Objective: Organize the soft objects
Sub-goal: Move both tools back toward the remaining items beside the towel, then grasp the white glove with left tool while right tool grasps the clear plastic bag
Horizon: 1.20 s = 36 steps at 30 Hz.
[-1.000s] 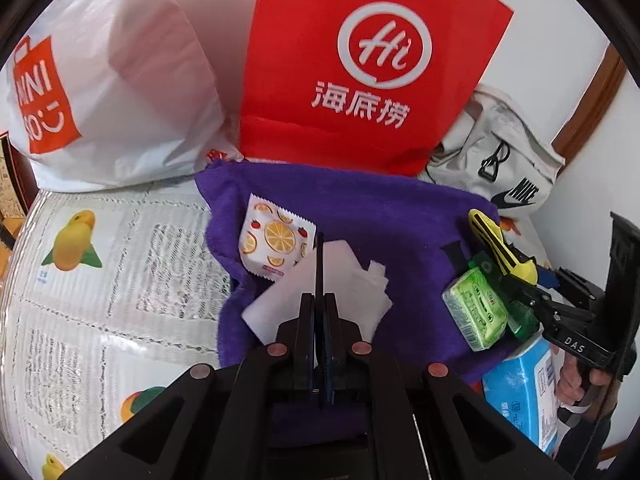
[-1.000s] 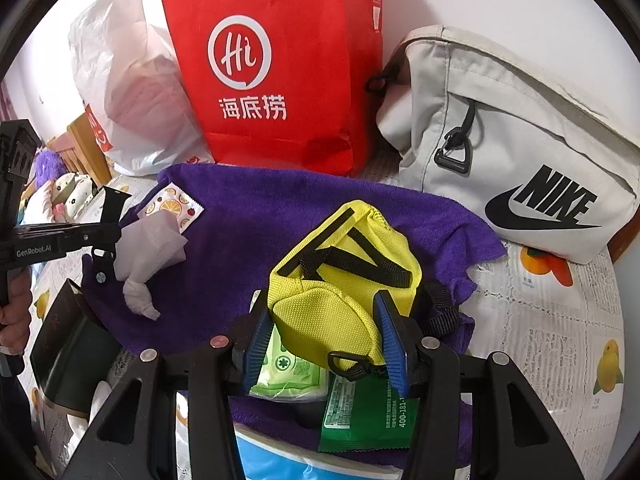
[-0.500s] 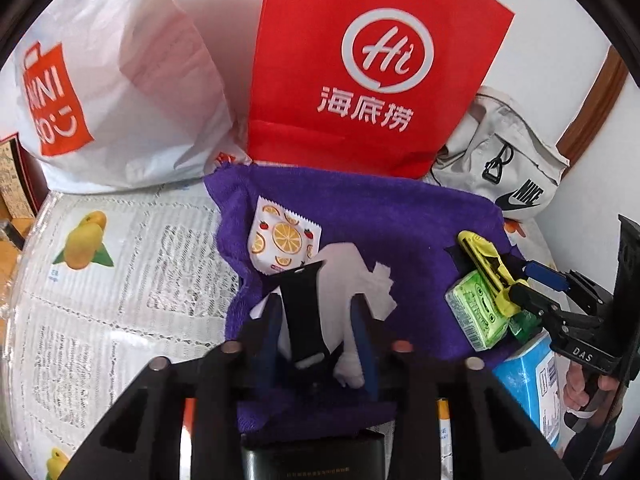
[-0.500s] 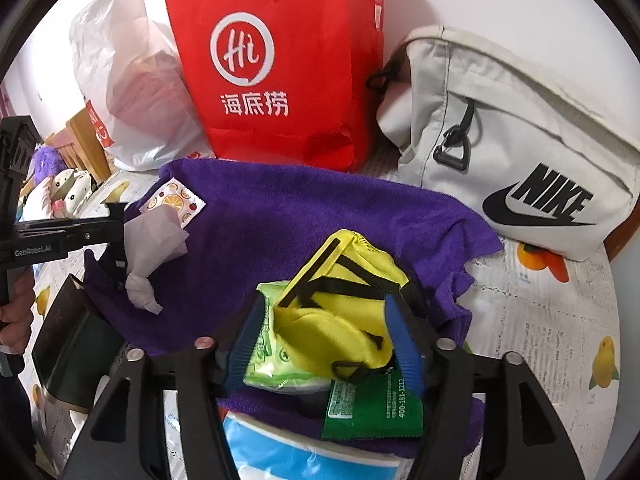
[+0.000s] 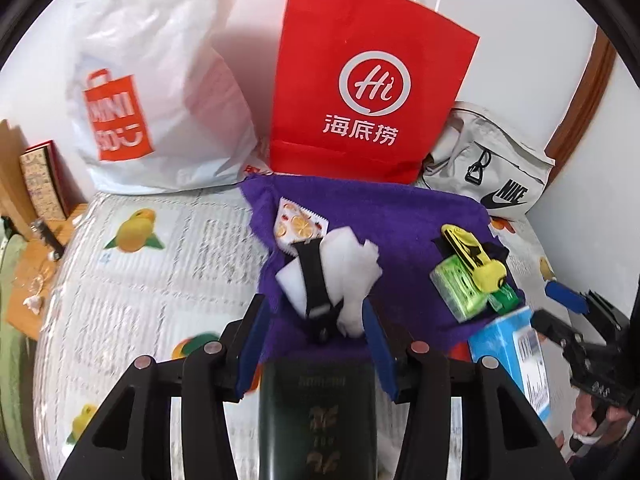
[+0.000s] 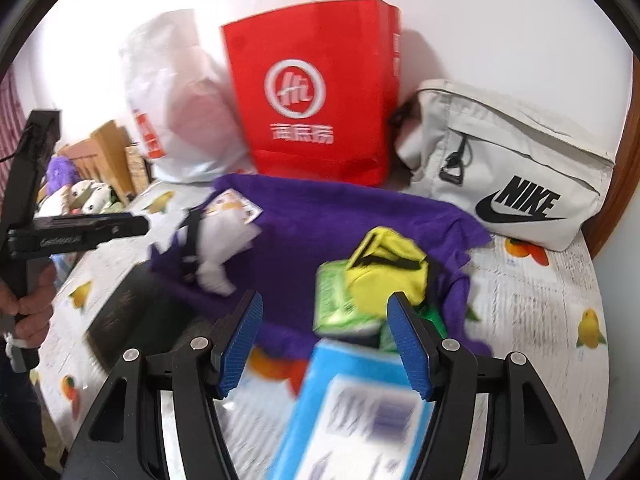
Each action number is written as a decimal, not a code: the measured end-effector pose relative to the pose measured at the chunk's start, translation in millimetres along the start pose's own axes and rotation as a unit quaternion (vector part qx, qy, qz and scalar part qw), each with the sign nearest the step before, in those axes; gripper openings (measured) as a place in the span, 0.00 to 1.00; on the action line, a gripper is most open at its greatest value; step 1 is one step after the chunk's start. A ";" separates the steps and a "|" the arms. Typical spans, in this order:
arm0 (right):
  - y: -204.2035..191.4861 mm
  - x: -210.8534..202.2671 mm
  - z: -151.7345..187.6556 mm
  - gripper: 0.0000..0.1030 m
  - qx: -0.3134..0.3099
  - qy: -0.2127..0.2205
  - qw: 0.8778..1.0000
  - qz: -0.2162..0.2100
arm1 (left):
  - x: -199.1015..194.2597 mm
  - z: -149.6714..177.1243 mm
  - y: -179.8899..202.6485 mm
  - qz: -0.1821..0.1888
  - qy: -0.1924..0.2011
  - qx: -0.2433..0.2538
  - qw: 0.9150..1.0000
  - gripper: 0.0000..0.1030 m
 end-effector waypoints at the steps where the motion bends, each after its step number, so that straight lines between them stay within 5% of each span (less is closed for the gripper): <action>1: -8.3 -9.3 4.0 0.62 -0.001 0.006 1.000 -0.004 | -6.6 3.3 -0.2 0.000 0.001 0.001 1.000 0.45; 8: -55.2 -51.2 39.4 0.63 0.007 -0.001 0.999 -0.039 | -52.9 26.1 -6.4 -0.004 0.016 -0.009 1.000 0.59; 15: -96.3 -76.2 85.0 0.78 0.000 -0.008 0.998 -0.070 | -82.6 59.9 -15.8 -0.001 0.013 -0.014 1.000 0.65; 23: -126.8 -63.0 136.1 0.79 -0.011 -0.040 0.995 -0.092 | -92.7 98.1 -28.7 0.002 -0.006 -0.023 1.000 0.65; 34: -134.6 -24.5 164.3 0.82 -0.039 -0.063 0.995 -0.064 | -79.4 141.5 -40.8 0.005 -0.046 -0.038 0.998 0.65; 36: -136.7 -25.1 162.3 0.70 -0.051 -0.051 0.995 -0.063 | -76.4 145.5 -41.6 0.002 -0.052 -0.039 0.998 0.65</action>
Point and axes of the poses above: each gripper's, at about its wrist camera, not at the fingertips, and x roughly the way its jaws point, y to its right, z to its underside, the point moved 10 cm from there along x, roughly the way its jaws point, and after that the axes turned 12 degrees about y, right-handed, at the moved point
